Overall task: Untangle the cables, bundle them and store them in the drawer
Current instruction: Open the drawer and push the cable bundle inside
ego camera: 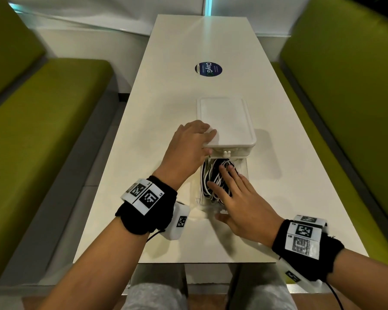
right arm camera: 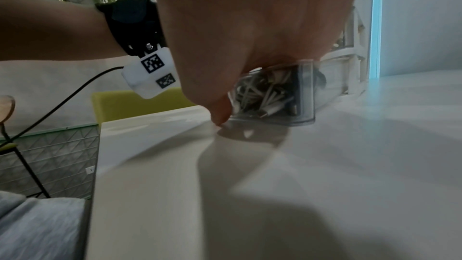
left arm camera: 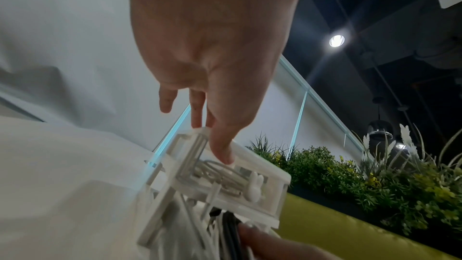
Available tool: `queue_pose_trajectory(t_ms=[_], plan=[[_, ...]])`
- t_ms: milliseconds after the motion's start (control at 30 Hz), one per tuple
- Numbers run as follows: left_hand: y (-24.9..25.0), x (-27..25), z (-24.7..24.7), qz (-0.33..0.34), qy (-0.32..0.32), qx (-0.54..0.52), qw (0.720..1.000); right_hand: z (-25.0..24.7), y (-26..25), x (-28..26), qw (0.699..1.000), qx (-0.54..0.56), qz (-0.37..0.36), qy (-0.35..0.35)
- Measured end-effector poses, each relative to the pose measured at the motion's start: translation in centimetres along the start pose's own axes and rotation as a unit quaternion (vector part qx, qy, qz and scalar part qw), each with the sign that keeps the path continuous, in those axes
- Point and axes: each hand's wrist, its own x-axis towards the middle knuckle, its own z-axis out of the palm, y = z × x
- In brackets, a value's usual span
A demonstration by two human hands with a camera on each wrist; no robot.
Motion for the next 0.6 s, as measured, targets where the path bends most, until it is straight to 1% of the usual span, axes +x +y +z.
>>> queue_pose_trajectory(t_ms=[100,233,333,400,467,600], plan=[[0.1,0.0,0.3,0.012,0.004,-0.040,0.999,0.1,0.8,0.2,1.000,0.002,-0.010,-0.006],[0.2,0.1,-0.3,0.019,-0.023,-0.029,0.999,0.0,2.1,1.2,1.000,-0.013,-0.026,-0.012],[0.1,-0.1,-0.1,0.025,-0.014,-0.028,0.999,0.1,2.5,1.4,0.999,-0.014,-0.038,-0.004],[0.0,-0.3,0.2,0.032,0.002,-0.026,0.999,-0.1,2.6,1.5,0.999,-0.018,-0.044,-0.001],[0.0,-0.4,0.3,0.025,0.009,-0.034,0.999,-0.4,2.7,1.8,0.999,-0.026,-0.044,-0.001],[-0.1,-0.4,0.1,0.006,-0.006,-0.033,0.999,-0.5,2.3,1.8,0.998,-0.040,-0.041,0.016]])
